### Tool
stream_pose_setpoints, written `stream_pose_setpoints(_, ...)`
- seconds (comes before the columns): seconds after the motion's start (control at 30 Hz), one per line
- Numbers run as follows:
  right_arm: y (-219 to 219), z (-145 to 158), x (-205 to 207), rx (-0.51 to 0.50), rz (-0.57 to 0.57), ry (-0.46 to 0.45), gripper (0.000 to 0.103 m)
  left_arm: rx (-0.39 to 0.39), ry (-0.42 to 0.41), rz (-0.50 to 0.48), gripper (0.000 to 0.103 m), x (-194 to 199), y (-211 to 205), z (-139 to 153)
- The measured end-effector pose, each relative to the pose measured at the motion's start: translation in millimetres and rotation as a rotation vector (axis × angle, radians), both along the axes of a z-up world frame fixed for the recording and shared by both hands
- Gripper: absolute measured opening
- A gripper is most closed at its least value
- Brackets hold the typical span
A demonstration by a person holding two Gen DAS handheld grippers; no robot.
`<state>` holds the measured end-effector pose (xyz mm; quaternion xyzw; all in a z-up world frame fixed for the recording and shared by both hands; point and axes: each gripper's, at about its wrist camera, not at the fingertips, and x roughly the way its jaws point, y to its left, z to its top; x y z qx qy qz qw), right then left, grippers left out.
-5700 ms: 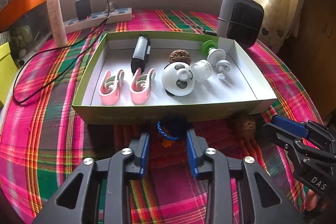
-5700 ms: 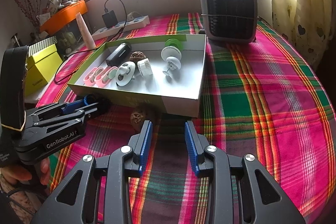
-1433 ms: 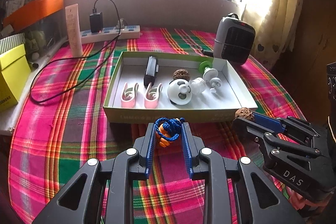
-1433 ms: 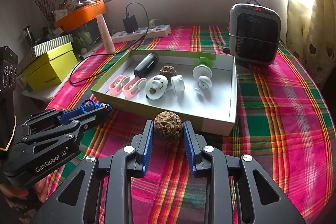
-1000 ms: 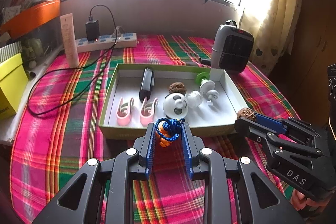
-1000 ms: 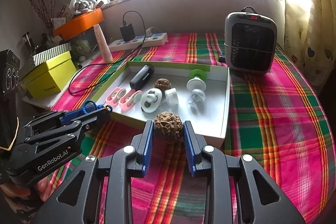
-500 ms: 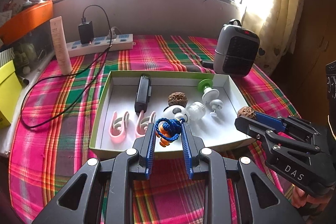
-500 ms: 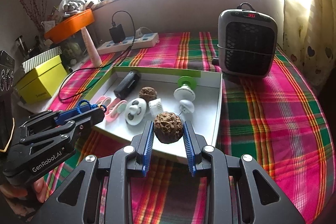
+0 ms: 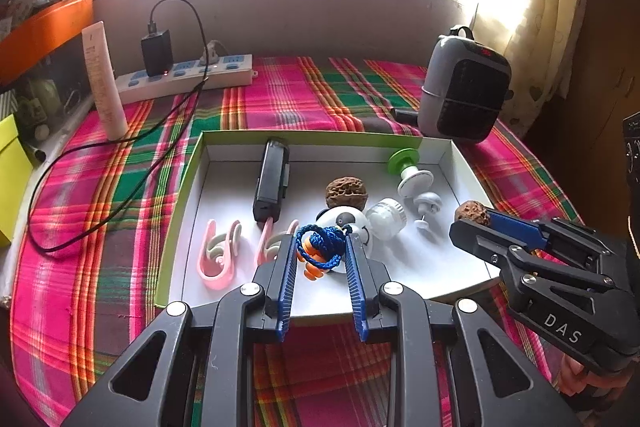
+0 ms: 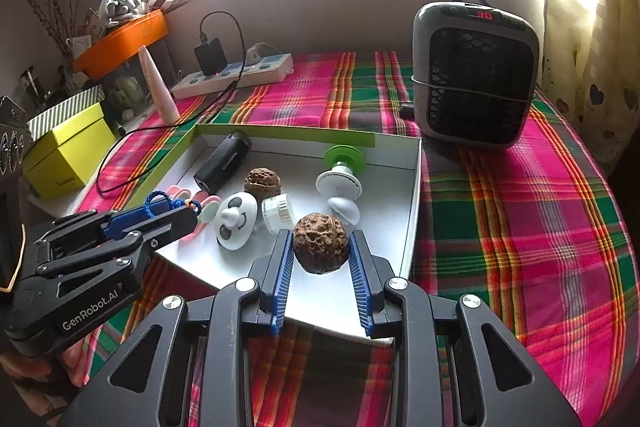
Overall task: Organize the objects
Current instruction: 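Carry the blue cord with the left tool while the right tool carries the walnut over the box, then open the left tool releasing the cord while the right tool releases the walnut in the box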
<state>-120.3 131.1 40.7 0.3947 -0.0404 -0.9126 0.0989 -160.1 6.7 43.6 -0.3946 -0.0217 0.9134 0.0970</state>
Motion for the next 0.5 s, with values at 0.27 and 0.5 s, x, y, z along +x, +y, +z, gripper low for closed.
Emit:
stream_pose_setpoints(0.27,-4,-6,-6,0.005,0.021,-0.024,0.029,-0.006,-0.016,-0.010,0.023,-4,3,-5)
stream_pose_setpoints(0.5,-6,-10,-9,0.013,0.031,-0.042,0.029,-0.012,-0.034,-0.023,0.023,-6,6,-11)
